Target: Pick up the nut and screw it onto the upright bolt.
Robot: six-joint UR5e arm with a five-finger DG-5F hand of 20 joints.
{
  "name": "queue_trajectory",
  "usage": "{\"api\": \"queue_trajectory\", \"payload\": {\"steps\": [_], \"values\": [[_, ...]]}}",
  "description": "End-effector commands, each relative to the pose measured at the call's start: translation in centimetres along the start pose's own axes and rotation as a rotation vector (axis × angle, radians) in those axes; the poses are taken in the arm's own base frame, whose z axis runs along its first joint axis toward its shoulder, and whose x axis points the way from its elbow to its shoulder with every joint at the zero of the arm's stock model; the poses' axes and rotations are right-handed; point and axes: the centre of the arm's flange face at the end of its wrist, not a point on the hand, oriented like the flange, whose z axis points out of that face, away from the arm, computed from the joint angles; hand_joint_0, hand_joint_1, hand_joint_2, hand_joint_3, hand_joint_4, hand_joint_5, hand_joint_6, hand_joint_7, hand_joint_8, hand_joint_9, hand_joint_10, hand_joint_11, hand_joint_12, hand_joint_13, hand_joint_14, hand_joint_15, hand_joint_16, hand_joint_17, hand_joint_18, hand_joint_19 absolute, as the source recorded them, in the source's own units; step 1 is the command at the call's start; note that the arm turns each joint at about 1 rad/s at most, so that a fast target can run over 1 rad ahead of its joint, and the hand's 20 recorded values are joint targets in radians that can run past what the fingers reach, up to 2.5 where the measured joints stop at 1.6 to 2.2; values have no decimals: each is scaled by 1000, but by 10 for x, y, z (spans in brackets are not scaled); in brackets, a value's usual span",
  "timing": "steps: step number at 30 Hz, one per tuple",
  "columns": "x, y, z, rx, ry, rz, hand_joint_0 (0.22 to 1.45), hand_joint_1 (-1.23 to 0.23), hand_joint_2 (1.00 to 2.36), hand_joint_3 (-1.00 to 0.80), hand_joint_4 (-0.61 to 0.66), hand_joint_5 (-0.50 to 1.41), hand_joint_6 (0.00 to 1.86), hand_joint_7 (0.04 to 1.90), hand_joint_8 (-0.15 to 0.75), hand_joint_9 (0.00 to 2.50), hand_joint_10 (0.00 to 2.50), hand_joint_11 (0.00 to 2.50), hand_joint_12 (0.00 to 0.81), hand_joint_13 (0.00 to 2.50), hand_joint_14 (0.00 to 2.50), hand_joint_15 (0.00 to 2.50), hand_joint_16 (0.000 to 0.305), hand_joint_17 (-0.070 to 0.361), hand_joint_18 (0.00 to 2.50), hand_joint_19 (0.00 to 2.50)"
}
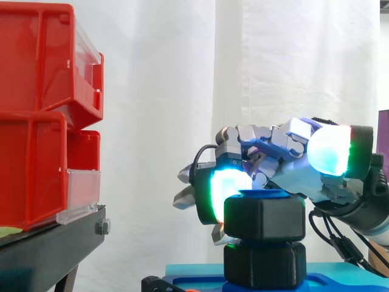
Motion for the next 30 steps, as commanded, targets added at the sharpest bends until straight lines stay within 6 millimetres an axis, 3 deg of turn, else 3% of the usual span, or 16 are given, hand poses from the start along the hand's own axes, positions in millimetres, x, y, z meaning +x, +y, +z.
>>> {"api": "queue_trajectory", "payload": {"steps": [1,9,10,14,19,23,30], "values": [[-3,-4,-5,-4,3,8,527,-177,1000,-500,122,16,615,1287,224,1154,2,20,205,713,0,0,23,52,482,122],[-22,-10,1,-29,-6,6,532,-191,1000,-500,111,24,663,1138,221,1250,0,28,188,799,0,0,20,44,544,122],[-24,-11,2,-35,-7,6,532,-192,1000,-500,112,25,659,1144,220,1251,0,28,187,800,0,0,20,44,543,128],[-38,-15,9,-49,-23,5,529,-186,1000,-500,137,29,501,1448,221,1211,0,37,201,764,0,0,20,46,519,121],[-58,-15,23,-95,-22,1,522,-181,1000,-500,159,-9,504,1349,218,1147,0,30,206,735,0,0,22,50,490,118],[-54,-12,26,-97,-20,20,518,-178,1000,-500,207,-33,505,1184,215,1106,0,25,212,715,0,0,23,53,477,108],[-36,-2,31,-71,-35,69,516,-174,1000,-500,230,-43,505,1111,217,1093,1,19,213,709,0,0,24,54,464,106]]}}
